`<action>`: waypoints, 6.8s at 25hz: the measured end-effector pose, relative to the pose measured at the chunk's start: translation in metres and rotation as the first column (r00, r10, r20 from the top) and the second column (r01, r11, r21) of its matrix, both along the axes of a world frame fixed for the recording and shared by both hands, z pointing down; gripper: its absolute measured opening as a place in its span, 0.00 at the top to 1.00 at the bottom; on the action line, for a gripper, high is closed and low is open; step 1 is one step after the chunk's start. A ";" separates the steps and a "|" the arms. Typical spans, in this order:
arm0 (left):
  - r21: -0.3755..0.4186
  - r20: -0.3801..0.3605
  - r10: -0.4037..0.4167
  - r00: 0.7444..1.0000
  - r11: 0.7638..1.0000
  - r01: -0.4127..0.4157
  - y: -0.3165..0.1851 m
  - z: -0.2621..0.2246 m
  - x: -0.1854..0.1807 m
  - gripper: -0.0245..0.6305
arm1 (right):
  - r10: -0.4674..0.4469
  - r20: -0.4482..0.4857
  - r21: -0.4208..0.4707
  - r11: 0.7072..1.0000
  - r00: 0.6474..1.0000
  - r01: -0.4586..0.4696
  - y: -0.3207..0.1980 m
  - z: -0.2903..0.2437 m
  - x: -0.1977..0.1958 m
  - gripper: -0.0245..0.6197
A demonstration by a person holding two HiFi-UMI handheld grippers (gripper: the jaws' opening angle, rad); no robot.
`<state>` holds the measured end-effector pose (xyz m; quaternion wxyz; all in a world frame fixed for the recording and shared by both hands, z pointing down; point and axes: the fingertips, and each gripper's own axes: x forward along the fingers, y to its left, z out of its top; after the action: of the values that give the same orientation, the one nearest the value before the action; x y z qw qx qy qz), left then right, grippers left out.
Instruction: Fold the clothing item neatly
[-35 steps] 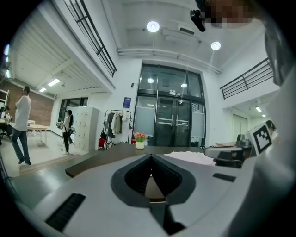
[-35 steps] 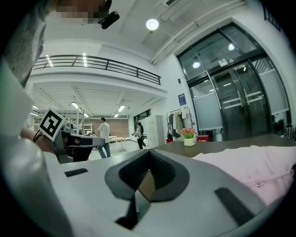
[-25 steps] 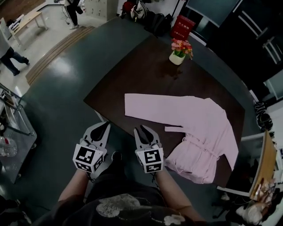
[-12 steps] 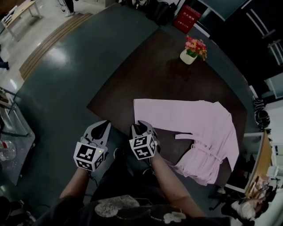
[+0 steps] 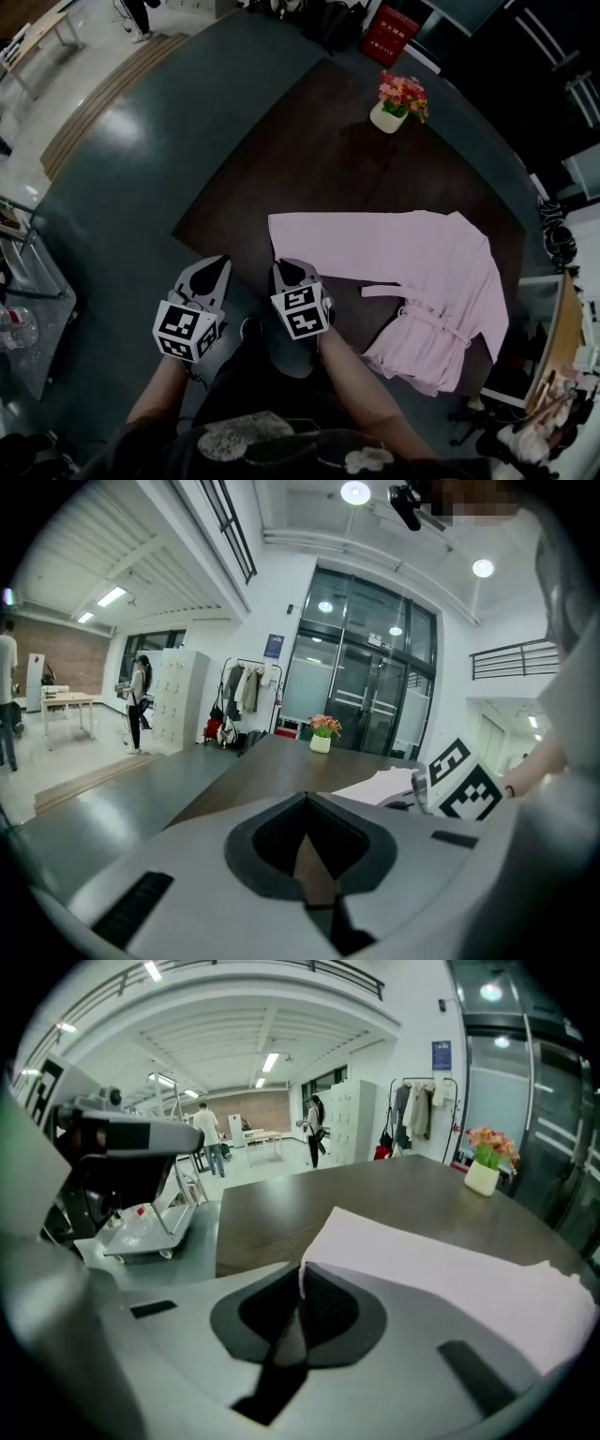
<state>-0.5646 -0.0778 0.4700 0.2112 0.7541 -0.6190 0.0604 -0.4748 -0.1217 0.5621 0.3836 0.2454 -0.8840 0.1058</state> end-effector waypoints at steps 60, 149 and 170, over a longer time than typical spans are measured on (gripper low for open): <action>-0.123 0.120 0.541 0.832 0.840 -0.529 -0.160 0.047 0.486 0.95 | 0.668 -0.091 0.317 0.723 0.739 -0.614 -0.131 -0.045 0.640 0.95; -0.117 0.152 0.480 0.864 0.877 -0.467 -0.007 0.024 0.910 0.95 | 0.667 0.216 0.157 0.697 0.713 -0.700 0.028 0.005 1.058 0.93; 0.035 0.144 0.490 0.860 0.866 -0.499 -0.053 -0.030 0.715 0.95 | 0.540 0.389 0.465 0.584 0.746 -0.665 -0.081 -0.194 0.839 0.93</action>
<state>0.1507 -0.1311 0.4398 0.1207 0.8891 -0.4188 0.1394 0.3637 -0.2027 0.3682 0.1375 0.6235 -0.7694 -0.0183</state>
